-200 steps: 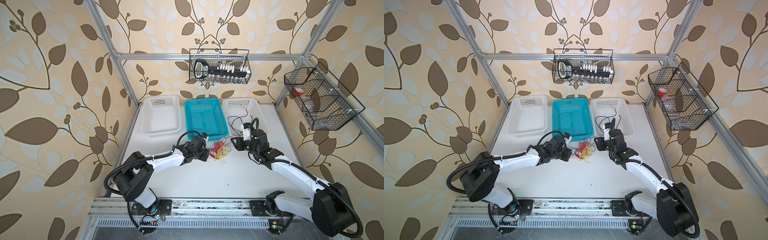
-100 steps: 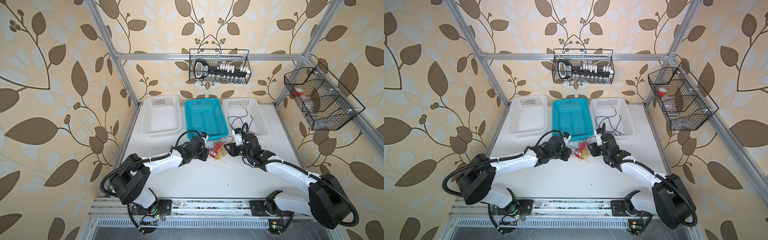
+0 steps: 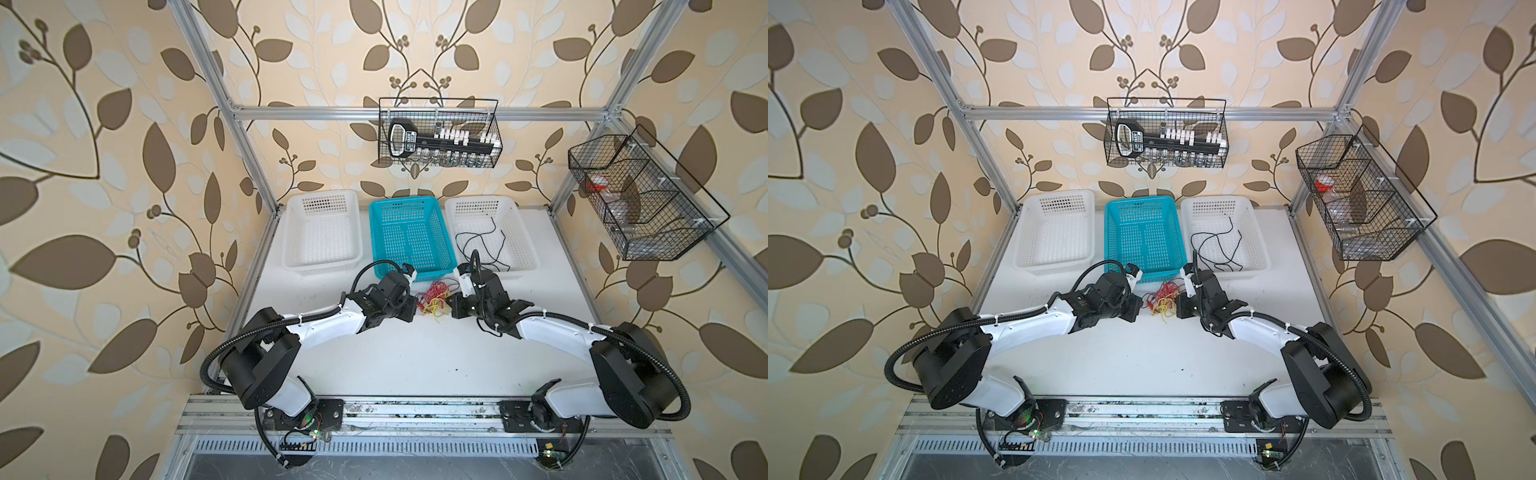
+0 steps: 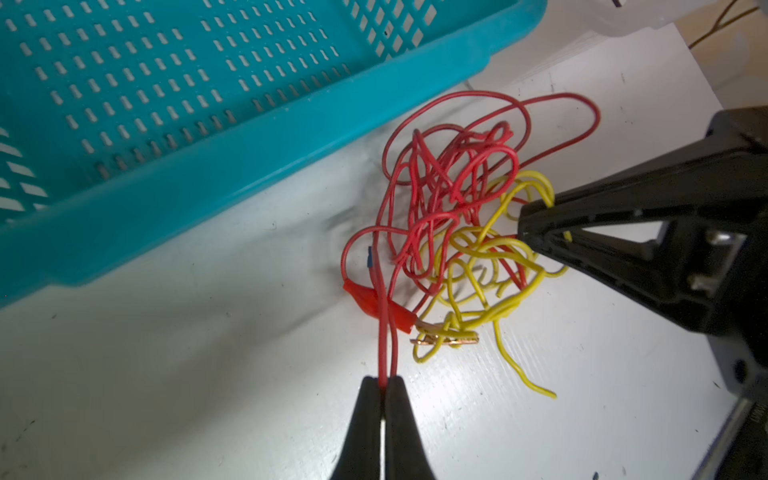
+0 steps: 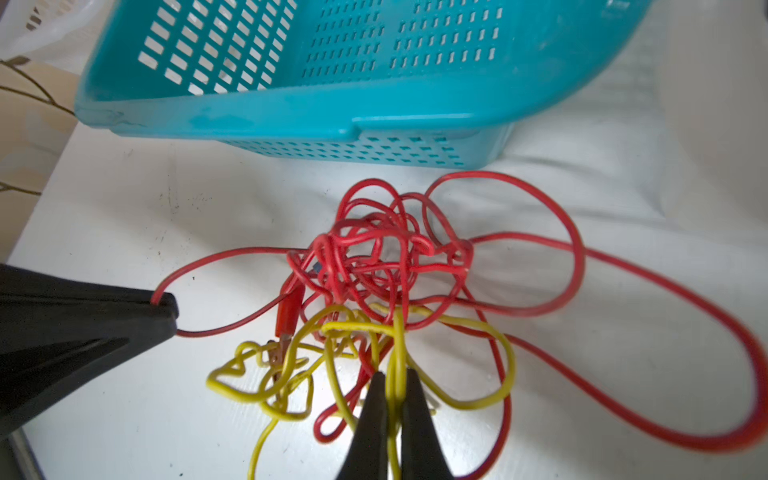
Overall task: Untangle the cables
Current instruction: 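Pull the yellow wire away from the red wire held by the left gripper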
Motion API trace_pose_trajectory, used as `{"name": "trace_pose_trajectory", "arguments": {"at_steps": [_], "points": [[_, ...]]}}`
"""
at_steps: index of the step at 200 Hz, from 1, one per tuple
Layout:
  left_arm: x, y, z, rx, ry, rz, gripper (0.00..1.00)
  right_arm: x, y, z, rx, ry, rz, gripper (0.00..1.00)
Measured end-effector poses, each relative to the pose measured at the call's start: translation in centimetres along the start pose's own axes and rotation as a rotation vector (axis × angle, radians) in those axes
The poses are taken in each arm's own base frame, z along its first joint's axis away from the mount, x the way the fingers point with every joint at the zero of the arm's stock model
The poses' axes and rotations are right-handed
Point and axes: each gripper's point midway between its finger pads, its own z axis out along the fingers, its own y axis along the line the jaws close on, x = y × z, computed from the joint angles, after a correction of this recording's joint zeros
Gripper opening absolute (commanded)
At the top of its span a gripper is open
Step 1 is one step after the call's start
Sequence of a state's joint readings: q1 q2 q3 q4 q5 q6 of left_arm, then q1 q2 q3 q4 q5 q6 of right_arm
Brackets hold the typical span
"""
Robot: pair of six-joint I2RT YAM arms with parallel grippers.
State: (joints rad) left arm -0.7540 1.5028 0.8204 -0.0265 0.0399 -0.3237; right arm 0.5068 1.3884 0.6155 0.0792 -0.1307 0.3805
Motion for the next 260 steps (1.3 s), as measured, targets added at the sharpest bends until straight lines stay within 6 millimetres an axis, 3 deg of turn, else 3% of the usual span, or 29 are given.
{"name": "trace_pose_trajectory", "arguments": {"at_steps": [48,79,129,141,152,190,215,260], "points": [[-0.1,1.8,-0.1,-0.098,-0.02,-0.001,0.0,-2.2,1.1,-4.1,-0.03,-0.134,-0.081,0.01],[0.1,2.9,-0.3,-0.16,-0.022,0.0,0.0,-3.1,0.4,-6.8,0.018,-0.211,-0.109,0.0],[0.3,3.7,-2.1,-0.188,-0.058,0.004,0.0,-2.7,-1.2,-8.0,0.082,-0.226,-0.127,0.0],[0.1,3.1,-2.6,-0.155,-0.075,0.008,0.15,-2.4,-1.3,-7.8,0.083,-0.218,-0.132,0.0],[-0.1,2.5,-3.2,-0.113,-0.096,0.015,0.37,-2.1,-1.2,-7.6,0.08,-0.207,-0.139,0.0],[-1.8,-0.2,-5.2,0.025,-0.18,0.038,0.7,-0.5,0.1,-6.2,0.042,-0.149,-0.187,0.0],[-2.4,-1.4,-5.7,0.086,-0.202,0.058,0.82,-0.4,1.4,-5.8,-0.008,-0.149,-0.228,0.0],[-1.9,-2.2,-4.2,0.134,-0.164,0.066,0.83,-0.7,4.7,-6.1,-0.132,-0.184,-0.312,0.0]]}}
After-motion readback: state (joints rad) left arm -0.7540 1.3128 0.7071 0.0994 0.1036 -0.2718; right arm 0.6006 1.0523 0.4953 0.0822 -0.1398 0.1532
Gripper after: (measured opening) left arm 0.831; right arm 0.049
